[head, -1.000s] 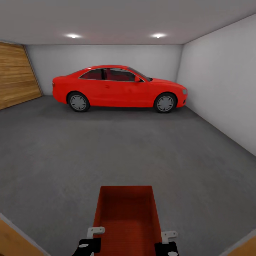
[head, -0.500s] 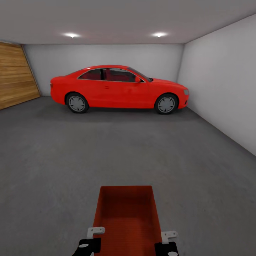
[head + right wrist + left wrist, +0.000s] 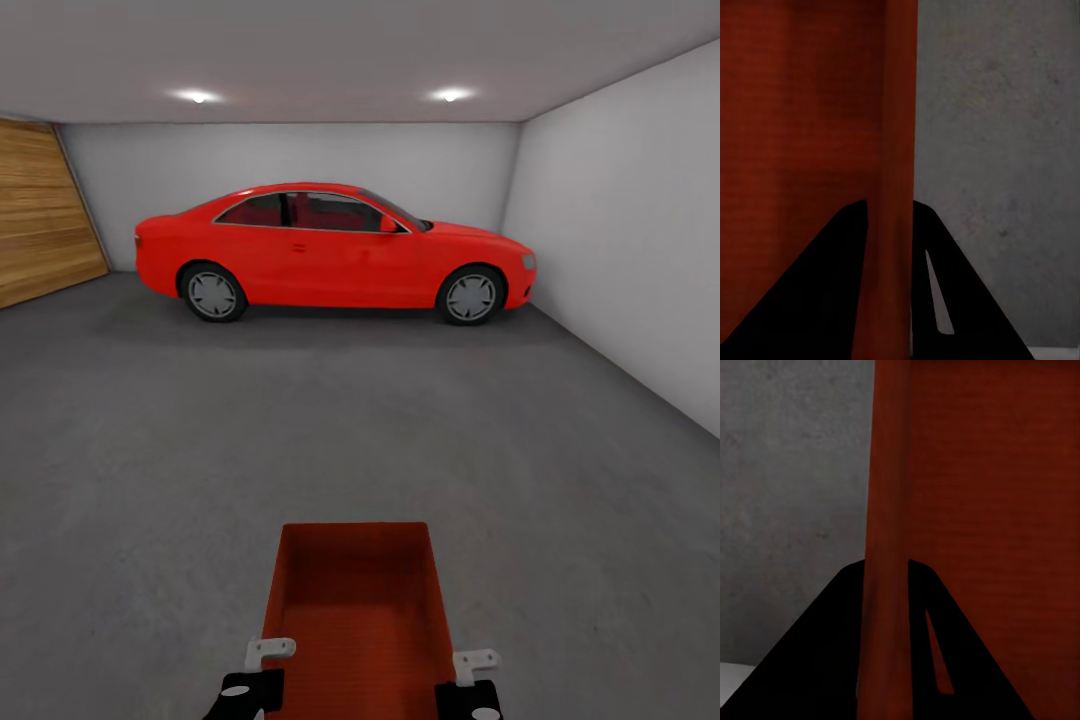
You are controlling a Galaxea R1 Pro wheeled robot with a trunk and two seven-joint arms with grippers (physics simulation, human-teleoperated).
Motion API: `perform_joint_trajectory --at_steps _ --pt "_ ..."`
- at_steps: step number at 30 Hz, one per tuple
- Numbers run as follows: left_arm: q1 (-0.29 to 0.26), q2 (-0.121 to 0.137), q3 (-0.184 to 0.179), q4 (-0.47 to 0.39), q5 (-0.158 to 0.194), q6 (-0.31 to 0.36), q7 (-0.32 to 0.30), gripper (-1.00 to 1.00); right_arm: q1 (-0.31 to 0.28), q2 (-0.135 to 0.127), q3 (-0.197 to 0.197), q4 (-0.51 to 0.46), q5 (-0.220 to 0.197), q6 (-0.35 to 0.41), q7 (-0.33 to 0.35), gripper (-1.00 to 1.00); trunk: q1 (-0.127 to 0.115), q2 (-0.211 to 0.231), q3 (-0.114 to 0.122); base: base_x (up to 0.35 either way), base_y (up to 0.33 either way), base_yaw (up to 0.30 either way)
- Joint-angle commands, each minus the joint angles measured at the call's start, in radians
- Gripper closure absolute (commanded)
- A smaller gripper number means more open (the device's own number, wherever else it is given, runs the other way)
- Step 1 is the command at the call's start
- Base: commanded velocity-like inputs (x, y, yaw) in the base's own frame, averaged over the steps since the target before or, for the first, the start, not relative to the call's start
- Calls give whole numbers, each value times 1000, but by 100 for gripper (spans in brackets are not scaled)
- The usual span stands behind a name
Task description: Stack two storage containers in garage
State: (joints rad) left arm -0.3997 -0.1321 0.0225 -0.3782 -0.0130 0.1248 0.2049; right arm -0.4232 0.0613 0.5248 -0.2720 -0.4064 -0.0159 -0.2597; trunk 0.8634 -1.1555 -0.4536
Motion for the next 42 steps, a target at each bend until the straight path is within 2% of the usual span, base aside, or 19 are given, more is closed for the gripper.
perform_joint_trajectory --at_steps 1,42 --pt "1 -6 -67 1 11 6 4 100 -2 0 1 0 1 -4 -7 100 1 -1 -1 322 0 0" --pt "1 -4 -67 2 11 6 1 100 -2 0 1 0 1 -4 -7 100 1 -1 -1 322 0 0"
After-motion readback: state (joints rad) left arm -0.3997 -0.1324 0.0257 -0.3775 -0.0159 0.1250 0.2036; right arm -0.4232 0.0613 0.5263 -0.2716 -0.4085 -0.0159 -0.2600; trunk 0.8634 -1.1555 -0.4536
